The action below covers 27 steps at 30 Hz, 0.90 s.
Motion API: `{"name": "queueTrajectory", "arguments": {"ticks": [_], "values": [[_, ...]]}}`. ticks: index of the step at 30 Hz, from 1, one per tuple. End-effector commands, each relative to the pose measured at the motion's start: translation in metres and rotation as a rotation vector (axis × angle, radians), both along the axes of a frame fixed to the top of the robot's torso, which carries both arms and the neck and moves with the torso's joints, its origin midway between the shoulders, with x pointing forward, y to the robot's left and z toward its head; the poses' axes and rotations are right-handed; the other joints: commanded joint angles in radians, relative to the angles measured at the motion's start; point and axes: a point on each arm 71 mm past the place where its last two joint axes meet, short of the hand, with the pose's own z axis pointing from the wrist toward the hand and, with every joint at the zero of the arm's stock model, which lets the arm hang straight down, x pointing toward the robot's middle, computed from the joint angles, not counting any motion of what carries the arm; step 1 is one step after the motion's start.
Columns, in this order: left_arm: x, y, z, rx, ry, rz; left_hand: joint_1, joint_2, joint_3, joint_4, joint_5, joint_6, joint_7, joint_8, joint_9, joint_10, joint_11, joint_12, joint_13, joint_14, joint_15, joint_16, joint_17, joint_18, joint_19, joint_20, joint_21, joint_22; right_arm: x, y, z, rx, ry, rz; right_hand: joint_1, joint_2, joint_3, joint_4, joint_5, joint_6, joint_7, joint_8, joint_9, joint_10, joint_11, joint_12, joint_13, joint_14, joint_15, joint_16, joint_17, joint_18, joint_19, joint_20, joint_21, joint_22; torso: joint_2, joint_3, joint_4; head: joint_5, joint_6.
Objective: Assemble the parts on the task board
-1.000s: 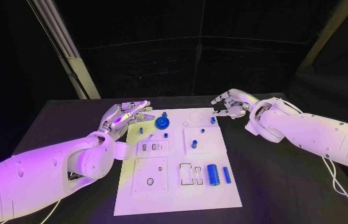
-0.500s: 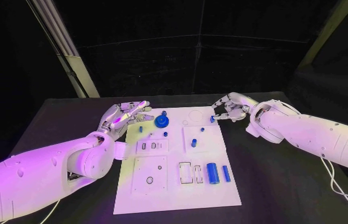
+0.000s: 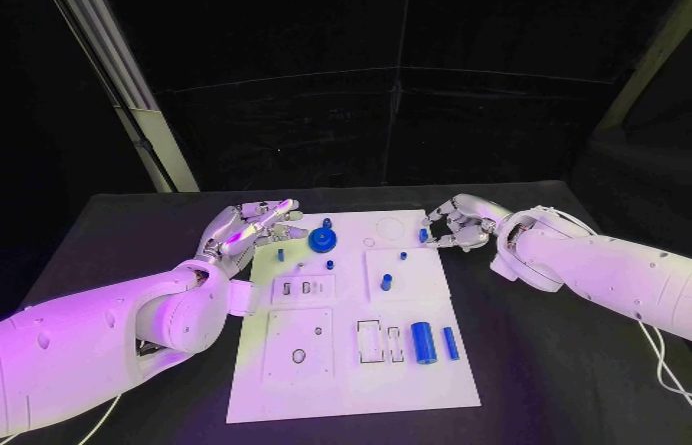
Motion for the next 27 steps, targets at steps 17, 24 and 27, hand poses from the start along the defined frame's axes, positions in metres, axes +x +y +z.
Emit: {"name": "queueTrajectory", "arguments": {"ticks": [17,24,27], "values": [[-0.0004,-0.0012,0.0001,-0.007,-0.002,-0.014,-0.002,0.011,0.001,-0.004,-0.001,-0.008,-0.001,-0.006,-0.001,-0.004,0.001,-0.007,-0.001,-0.004,0.005,-0.005,0.001,0.007,0.006,0.001,-0.004,-0.001,0.0011,0.0076,-0.0054,-0.010,-0.020,0.012,0.002,0.035,0.021,-0.014,-0.032,0.047,-0.004,0.017,0.003,0.050,-0.007,0.048,0.052,0.012,-0.008,0.000,0.003,-0.007,0.015,-0.002,0.010,0.078,0.000,-0.0001,0.0000,0.000,-0.003],[-0.0005,-0.0013,0.0001,-0.007,-0.001,-0.015,-0.002,0.011,0.001,-0.004,-0.001,-0.008,-0.001,-0.006,-0.001,-0.004,0.001,-0.007,-0.001,-0.004,0.005,-0.005,0.001,0.007,0.006,0.001,-0.004,-0.001,0.0023,0.0083,-0.0063,-0.016,-0.020,0.005,0.001,0.048,0.031,-0.019,-0.040,0.067,-0.008,0.024,0.004,0.061,-0.010,0.059,0.065,0.013,-0.010,0.004,0.004,-0.008,0.017,-0.004,0.012,0.081,0.000,0.0005,-0.0002,0.000,-0.004],[-0.0005,-0.0012,0.0000,-0.007,-0.001,-0.015,-0.002,0.011,0.001,-0.004,-0.001,-0.008,-0.001,-0.006,-0.001,-0.004,0.001,-0.007,-0.001,-0.004,0.005,-0.005,0.001,0.007,0.006,0.001,-0.004,-0.001,0.0029,0.0083,-0.0065,-0.018,-0.022,0.000,0.005,0.056,0.041,-0.024,-0.051,0.081,-0.010,0.028,0.004,0.063,-0.012,0.062,0.068,0.014,-0.012,0.005,0.004,-0.008,0.017,-0.005,0.012,0.082,0.000,0.0004,-0.0003,0.000,-0.005]]}}
